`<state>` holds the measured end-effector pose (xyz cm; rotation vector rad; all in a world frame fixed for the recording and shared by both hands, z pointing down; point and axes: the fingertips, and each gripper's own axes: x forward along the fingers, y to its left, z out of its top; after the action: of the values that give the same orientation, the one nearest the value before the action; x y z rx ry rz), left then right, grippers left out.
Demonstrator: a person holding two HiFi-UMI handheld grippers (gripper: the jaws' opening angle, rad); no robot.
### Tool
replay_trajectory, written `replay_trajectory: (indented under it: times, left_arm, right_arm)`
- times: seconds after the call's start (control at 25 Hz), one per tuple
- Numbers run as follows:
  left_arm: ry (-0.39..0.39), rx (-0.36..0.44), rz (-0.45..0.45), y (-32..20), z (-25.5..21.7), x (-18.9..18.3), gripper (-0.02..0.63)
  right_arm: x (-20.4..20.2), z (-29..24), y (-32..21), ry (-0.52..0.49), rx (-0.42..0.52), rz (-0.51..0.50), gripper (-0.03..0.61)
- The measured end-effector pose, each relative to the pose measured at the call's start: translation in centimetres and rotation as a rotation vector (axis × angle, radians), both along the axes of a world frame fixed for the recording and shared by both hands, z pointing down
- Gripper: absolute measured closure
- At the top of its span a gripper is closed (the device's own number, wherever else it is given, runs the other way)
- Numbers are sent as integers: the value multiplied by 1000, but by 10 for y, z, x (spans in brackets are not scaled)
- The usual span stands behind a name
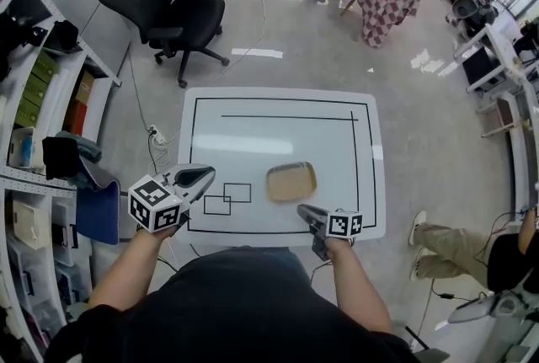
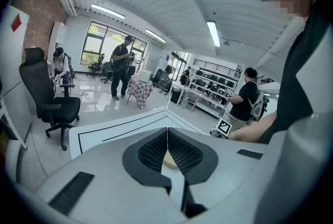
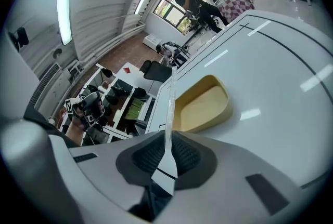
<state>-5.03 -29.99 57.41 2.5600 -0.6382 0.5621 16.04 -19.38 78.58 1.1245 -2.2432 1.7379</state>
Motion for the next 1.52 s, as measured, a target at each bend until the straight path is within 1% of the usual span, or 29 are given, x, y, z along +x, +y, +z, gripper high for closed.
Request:
replay_trajectory:
  times: [0.24,0.48,0.64,0.88,1.32,1.52]
  left_arm:
    - [12,24,-2,7,-7,-8,592]
    - [24,49,-10,14,-20,-18,592]
    - [33,63,-18,19,-26,-26,592]
    - [43,79,-21,29,-34,-37,592]
    - [63,99,-59,41,-42,-61,592]
    - [76,125,-47,48,-53,-59,592]
  right_arm:
    - [2,-23,-2,15,44,20,528]
    - [5,-48,-6,110,128,0,528]
    - [-4,-75,-10,115,185,-5,528]
    - [-10,-103,-9,140,241,0,528]
    - [10,-163,-18,213,365,77,528]
    - [10,-195,-15,238,435,102,528]
